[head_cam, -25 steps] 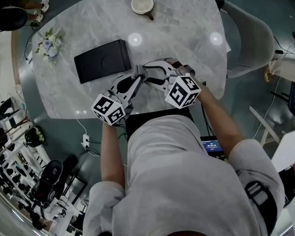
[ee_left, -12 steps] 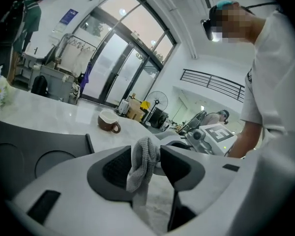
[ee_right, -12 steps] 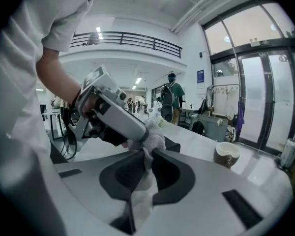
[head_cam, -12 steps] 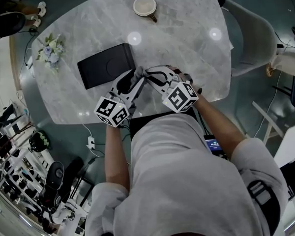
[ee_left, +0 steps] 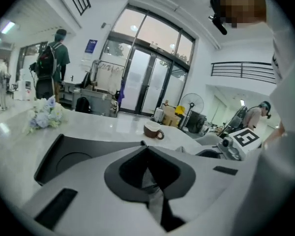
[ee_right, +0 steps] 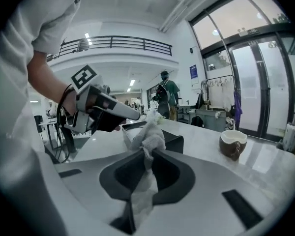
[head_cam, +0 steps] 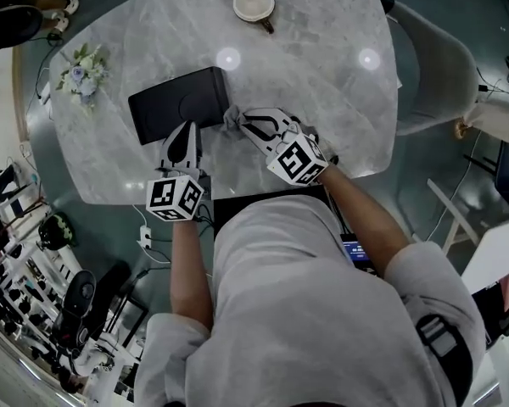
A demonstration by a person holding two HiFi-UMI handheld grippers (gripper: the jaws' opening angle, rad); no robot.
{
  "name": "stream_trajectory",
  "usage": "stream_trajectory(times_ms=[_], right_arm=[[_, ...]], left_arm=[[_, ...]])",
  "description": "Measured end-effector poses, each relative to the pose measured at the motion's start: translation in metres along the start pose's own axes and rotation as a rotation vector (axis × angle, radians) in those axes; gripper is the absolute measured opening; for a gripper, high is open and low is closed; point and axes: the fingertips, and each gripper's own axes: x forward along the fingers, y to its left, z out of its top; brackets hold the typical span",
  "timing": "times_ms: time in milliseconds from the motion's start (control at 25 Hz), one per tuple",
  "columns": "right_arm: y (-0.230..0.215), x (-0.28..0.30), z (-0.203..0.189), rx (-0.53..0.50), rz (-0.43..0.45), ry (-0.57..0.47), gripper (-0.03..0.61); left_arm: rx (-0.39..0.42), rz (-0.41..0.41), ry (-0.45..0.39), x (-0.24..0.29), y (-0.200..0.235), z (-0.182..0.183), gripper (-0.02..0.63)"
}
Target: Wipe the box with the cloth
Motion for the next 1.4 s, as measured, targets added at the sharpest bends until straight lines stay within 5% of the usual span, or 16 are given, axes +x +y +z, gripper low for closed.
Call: stream_trajectory(times_ms=[440,1400], right_arm=[[0.007,0.037,-0.020,-0.134,0.004,0.105,0.055],[-0.021,0.060,-0.024,-0.081,-0.036,0.177,0.055]], left_arm=[[-0.037,0.179,0.025,-0.008,0.036,-0.020,0.025],[-0.023,0.173,0.074,0.016,0.046,-0.031,0.025]])
